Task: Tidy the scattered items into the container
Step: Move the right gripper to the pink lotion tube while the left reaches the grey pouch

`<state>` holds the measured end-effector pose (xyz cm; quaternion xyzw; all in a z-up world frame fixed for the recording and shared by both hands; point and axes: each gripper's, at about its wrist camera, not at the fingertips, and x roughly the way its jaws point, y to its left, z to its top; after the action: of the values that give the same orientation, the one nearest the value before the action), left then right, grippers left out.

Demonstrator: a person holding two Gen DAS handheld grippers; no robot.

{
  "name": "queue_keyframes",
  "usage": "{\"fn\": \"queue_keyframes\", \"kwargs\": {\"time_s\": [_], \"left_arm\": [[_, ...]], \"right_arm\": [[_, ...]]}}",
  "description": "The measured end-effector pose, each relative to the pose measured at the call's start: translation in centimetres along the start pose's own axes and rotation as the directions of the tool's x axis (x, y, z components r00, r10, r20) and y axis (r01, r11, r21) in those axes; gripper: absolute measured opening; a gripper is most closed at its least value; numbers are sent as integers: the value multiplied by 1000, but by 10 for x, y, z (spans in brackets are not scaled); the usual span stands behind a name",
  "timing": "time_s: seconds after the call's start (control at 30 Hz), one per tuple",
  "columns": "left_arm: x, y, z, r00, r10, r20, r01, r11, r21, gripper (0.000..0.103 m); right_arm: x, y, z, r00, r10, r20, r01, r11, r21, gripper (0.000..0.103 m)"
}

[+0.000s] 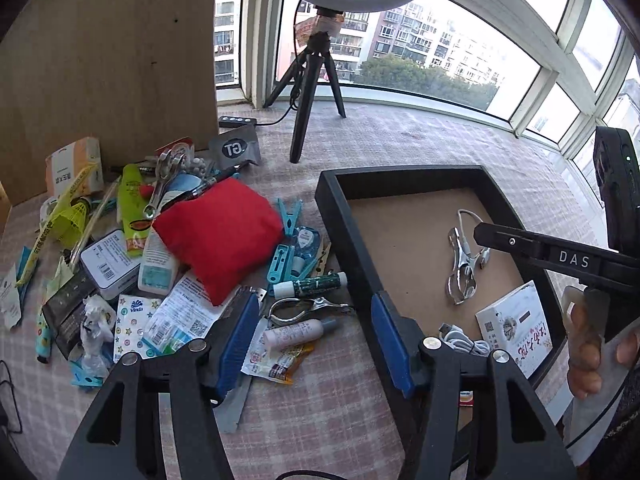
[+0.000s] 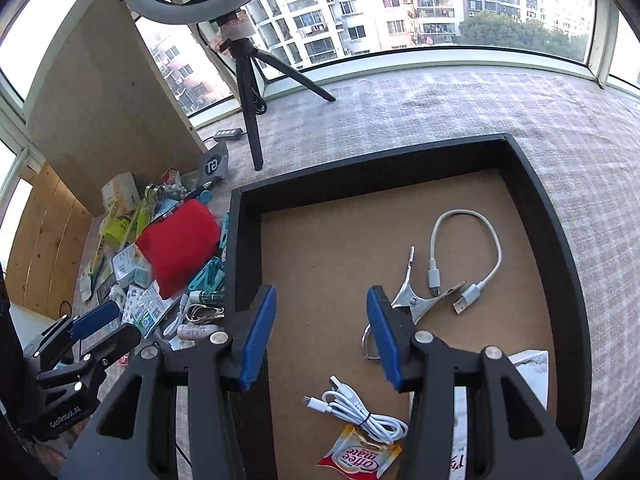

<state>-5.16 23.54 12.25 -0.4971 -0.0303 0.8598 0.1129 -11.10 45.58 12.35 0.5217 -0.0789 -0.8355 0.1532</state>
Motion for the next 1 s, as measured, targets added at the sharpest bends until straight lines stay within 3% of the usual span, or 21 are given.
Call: {"fn": "queue_keyframes", "kwargs": {"time_s": [0.27, 0.43, 0.47, 0.53, 0.73, 1.0], "left_arm": [[6, 62, -2, 996, 89, -15, -91, 984, -153, 55], [7, 83, -11, 993, 110, -31, -114, 981, -158, 55], [6, 87, -13, 993, 111, -36, -115, 981, -154, 51], [4, 95, -19, 992, 118, -44, -124, 982, -141, 45], [-10, 130, -45, 986, 150, -68, -159, 978, -135, 39], [2, 149, -92, 984, 70, -167, -105, 973, -208, 39]], "right_arm": [[32, 61, 20, 997, 62, -42, -68, 982, -175, 46], [50, 95, 15, 991, 81, -102, -107, 955, -278, 46], [53, 102, 13, 991, 74, -113, -105, 948, -302, 46], [58, 112, 5, 990, 64, -128, -105, 933, -343, 42], [67, 131, -13, 978, 60, -198, -138, 901, -410, 33], [73, 156, -48, 968, 43, -247, -166, 847, -505, 32]]}}
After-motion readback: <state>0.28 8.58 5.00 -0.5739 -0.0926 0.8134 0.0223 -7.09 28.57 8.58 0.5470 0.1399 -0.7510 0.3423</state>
